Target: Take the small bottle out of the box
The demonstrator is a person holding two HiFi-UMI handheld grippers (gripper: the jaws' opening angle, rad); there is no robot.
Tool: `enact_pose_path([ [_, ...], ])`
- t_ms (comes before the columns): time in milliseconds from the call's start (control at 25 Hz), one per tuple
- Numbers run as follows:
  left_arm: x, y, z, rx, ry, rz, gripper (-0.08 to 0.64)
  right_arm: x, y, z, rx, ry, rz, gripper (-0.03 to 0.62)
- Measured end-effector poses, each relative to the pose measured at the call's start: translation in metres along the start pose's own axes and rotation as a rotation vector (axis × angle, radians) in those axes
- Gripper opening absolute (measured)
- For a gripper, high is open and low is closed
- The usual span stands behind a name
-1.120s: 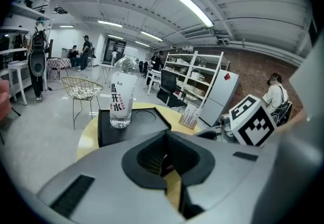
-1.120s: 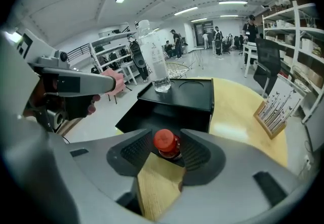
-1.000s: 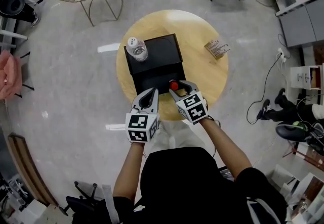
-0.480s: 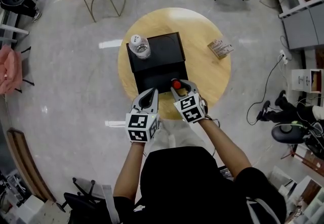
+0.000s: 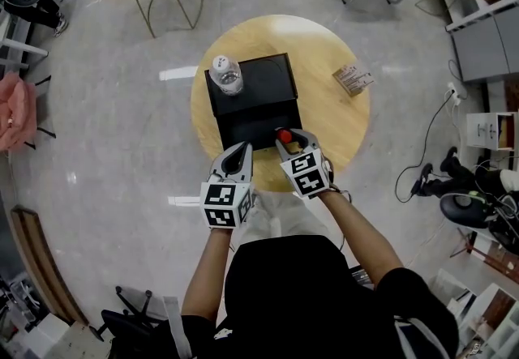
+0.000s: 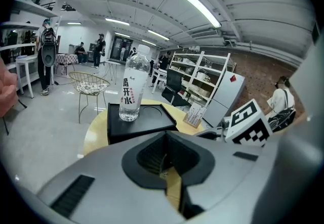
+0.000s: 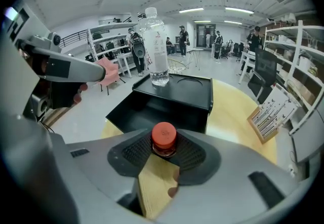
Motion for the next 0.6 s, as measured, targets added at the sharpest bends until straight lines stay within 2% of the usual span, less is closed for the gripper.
enact_pose_path([
  [240, -0.002, -0.009, 0.002, 0.000, 0.004, 0.013, 0.011, -0.007, -0.008, -0.006, -0.003, 0.041, 0.028, 0.137],
  [600, -0.008, -0.033, 0.011, 0.018, 0.027, 0.040, 0.011, -0.028, -0.033, -0.016, 0.013, 0.027, 0.078, 0.137],
])
Point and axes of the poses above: the fingertips, and each gripper's own axes: y forward along the fingers, z to its right, x out of its underside, the point moved 2 cm from there along -y, backward along the fingers
